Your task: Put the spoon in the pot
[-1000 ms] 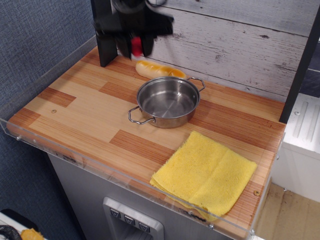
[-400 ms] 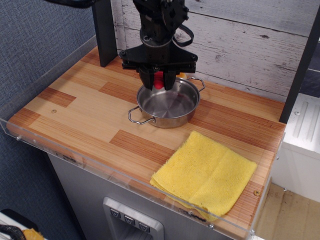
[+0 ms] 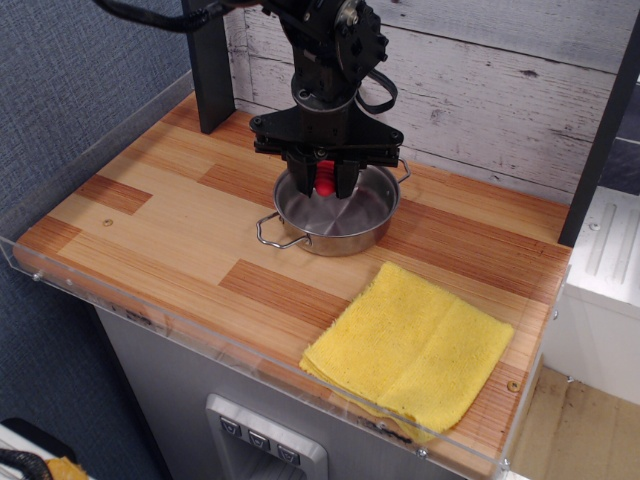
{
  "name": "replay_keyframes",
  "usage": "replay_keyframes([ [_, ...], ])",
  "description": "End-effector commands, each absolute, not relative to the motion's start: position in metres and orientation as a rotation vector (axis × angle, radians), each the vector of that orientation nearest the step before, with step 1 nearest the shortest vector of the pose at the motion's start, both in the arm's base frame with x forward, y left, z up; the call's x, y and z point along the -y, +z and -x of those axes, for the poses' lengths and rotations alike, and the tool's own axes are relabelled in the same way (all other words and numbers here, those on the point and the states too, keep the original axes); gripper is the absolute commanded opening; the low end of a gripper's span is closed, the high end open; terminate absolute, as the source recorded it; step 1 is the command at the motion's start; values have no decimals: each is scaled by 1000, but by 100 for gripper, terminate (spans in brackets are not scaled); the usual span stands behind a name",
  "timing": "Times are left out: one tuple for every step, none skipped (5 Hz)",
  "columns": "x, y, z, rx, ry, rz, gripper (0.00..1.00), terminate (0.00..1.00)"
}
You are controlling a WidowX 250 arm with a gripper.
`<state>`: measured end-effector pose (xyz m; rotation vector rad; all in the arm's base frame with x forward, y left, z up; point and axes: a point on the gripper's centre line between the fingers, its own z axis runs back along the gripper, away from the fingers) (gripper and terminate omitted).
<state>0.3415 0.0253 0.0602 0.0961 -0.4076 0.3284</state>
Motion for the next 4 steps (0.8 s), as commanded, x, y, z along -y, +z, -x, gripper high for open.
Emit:
replay_keyframes([
  [32,62,-359,449,312,-66,100,0],
  [-9,70,-342,440,321,-70,100,0],
  [-22,75,-336,449,320,-76,100,0],
  [-31,93,-328,517,333,-47,100,100],
])
